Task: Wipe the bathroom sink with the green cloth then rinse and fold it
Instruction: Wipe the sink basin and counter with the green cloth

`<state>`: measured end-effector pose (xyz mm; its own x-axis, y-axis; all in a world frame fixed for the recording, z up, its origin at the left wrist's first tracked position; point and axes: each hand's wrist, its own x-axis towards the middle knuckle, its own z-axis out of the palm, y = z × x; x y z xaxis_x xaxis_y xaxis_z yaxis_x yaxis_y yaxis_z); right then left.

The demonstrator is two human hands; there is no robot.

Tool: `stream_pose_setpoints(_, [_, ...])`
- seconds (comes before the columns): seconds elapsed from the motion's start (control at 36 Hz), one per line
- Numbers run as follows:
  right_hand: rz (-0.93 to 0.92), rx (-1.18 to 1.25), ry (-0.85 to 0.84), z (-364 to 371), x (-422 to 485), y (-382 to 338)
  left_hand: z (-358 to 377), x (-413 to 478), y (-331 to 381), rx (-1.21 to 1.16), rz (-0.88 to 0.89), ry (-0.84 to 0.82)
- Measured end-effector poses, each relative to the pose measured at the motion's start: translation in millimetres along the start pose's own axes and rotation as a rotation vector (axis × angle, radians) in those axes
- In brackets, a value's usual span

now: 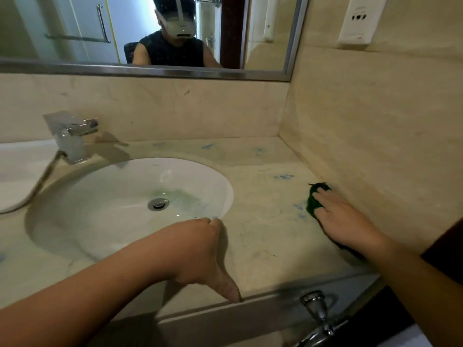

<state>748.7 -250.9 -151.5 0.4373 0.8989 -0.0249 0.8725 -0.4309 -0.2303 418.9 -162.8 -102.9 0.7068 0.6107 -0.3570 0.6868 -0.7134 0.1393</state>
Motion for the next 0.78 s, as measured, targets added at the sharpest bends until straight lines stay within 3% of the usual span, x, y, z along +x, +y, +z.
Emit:
stream_pose_setpoints(0.33, [-0.117, 0.014, 0.094, 48.1, 18.4, -148.0, 5.3, -9.6, 2.2, 0.012, -0.027, 0.029])
stream_pose_setpoints(0.5, [-0.178, 0.288, 0.018, 41.8, 18.5, -227.4, -0.9, -22.1, -9.8, 0.065, -0.017, -0.018])
stream_pose_setpoints(0.61, [-0.239, 0.454, 0.066, 5.4, 12.5, -217.7, 0.0, -25.2, -25.0, 0.064, 0.023, 0.003])
stream_pose_setpoints(0.78, [-0.231, 0.115, 0.137, -54.4, -2.4, -116.5, 4.8, -25.4, -28.2, 0.045, 0.025, 0.046])
